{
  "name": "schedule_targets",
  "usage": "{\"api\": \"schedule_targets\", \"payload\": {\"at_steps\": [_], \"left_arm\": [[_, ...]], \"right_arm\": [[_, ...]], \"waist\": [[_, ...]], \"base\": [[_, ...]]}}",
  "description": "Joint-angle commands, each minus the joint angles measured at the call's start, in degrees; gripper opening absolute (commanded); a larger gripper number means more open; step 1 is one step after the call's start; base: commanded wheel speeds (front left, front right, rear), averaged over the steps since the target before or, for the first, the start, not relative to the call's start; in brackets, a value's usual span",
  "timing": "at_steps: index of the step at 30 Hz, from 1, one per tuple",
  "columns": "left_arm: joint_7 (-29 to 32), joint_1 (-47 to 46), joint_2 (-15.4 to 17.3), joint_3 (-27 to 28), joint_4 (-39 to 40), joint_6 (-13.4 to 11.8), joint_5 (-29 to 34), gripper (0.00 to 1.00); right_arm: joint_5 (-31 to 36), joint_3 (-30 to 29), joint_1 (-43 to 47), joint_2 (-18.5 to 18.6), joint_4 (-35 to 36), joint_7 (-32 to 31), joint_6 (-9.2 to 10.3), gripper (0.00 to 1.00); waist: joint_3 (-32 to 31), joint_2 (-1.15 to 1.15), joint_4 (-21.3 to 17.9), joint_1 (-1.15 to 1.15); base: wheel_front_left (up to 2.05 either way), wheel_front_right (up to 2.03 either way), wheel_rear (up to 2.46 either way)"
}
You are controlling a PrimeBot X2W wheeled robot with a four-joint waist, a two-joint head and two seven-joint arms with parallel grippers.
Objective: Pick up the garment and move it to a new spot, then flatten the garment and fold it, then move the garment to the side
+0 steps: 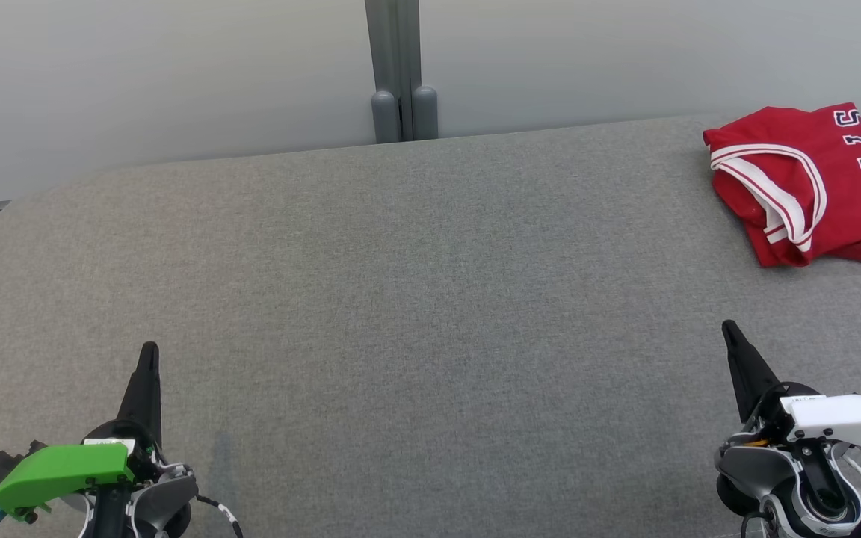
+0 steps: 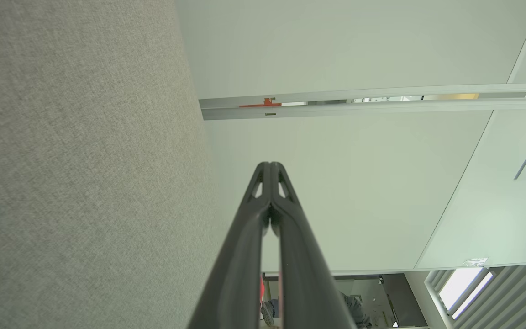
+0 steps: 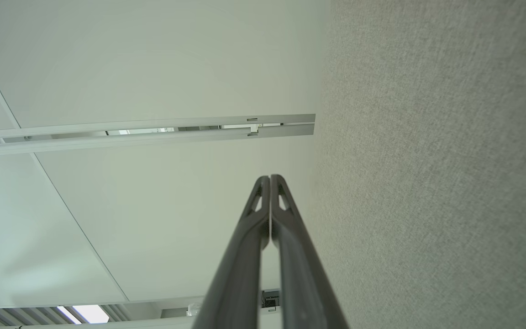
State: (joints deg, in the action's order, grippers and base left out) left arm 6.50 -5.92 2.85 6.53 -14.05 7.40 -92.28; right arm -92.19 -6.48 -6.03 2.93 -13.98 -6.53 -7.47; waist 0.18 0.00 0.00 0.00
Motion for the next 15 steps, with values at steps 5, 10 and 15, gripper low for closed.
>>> {"api": "schedule_targets", "payload": {"at_steps": [5,10,15], "left_arm": [[0.22,-0.61,-0.05,0.2,-0.1,0.31,-0.18,0.0],[0.22,-0.61,-0.05,0.2,-0.1,0.31,-0.19,0.0],[0.21,-0.61,-0.05,0.19,-0.09,0.31,-0.19,0.0]], "right_arm": [[-0.39,-0.14,-0.38,-0.01,-0.13,-0.14,-0.04,0.0],[-0.38,-0.16,-0.38,-0.02,-0.12,-0.15,-0.04,0.0],[-0.37,-0.16,-0.38,-0.02,-0.12,-0.16,-0.04,0.0]], "waist": [[0.0,0.0,0.0,0.0],[0.0,0.0,0.0,0.0],[0.0,0.0,0.0,0.0]], "base": [[0.0,0.0,0.0],[0.0,0.0,0.0],[0.0,0.0,0.0]]}}
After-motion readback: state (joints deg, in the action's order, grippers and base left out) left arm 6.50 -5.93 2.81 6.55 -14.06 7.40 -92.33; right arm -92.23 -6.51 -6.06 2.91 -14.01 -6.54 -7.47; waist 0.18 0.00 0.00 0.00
